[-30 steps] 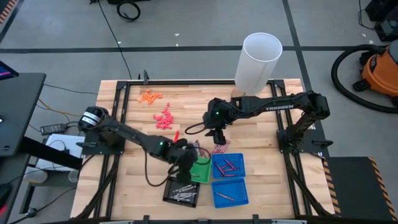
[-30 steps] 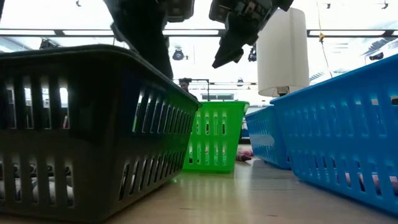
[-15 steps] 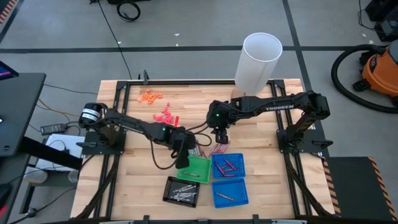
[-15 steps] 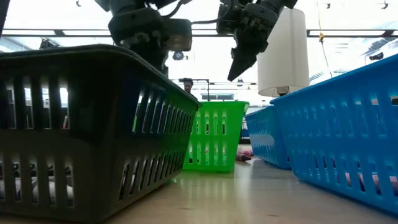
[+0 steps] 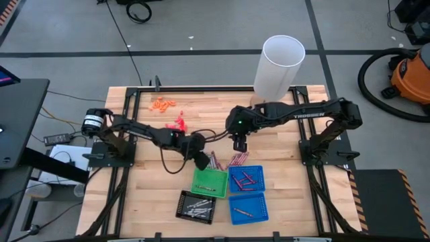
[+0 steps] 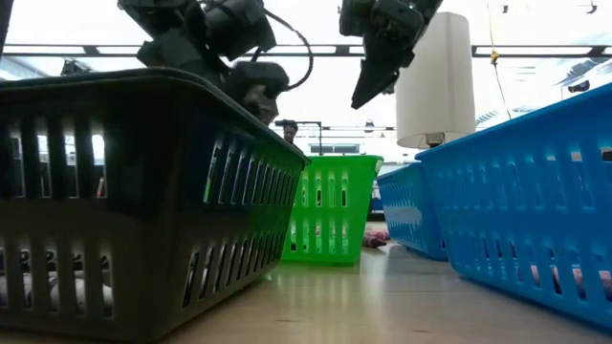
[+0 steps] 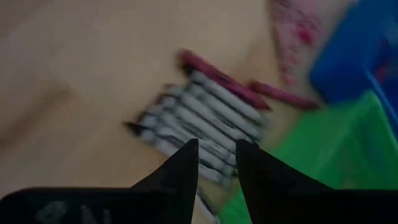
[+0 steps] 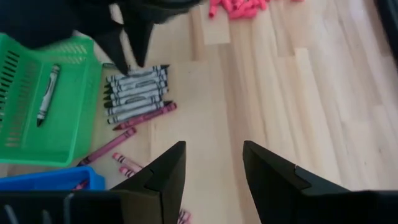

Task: Sort crayons
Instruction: Put the black crayon into the green bin

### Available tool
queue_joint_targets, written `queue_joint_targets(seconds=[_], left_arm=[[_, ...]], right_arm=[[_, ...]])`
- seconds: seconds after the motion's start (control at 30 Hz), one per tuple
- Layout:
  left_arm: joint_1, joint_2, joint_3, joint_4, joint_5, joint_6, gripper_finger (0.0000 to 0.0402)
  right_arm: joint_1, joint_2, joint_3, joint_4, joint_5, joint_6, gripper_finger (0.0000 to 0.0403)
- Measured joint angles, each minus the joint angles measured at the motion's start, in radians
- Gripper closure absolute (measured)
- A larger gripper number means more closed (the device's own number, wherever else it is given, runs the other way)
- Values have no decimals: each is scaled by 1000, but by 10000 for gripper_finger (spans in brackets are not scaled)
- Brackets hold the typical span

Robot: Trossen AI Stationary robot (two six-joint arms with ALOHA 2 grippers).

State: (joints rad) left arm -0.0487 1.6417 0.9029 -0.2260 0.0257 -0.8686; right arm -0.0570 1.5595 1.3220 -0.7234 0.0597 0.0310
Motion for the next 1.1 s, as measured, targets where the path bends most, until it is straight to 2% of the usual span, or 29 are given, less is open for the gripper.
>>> queue_joint_targets(seconds=[0.1, 0.2, 0.47, 0.7, 0.87, 1.1], left_arm=[[12, 0, -10, -32, -65, -112, 286], [13, 0, -9, -28, -107, -156, 286], [-18, 28, -5, -67, -148, -274, 286], [-52, 67, 88, -242, -238, -294, 286], [-56, 121, 138, -238, -245, -293, 286], [-56, 146, 136, -265, -208, -328, 286]], right_arm=[[-7, -9, 0, 5, -1, -5, 235], [-11, -9, 0, 6, -4, -7, 235], [-11, -9, 0, 41, -24, -8, 235], [-12, -9, 0, 50, -30, -19, 235], [-18, -9, 0, 56, -36, -30, 235], [-18, -9, 0, 46, -54, -31, 235]])
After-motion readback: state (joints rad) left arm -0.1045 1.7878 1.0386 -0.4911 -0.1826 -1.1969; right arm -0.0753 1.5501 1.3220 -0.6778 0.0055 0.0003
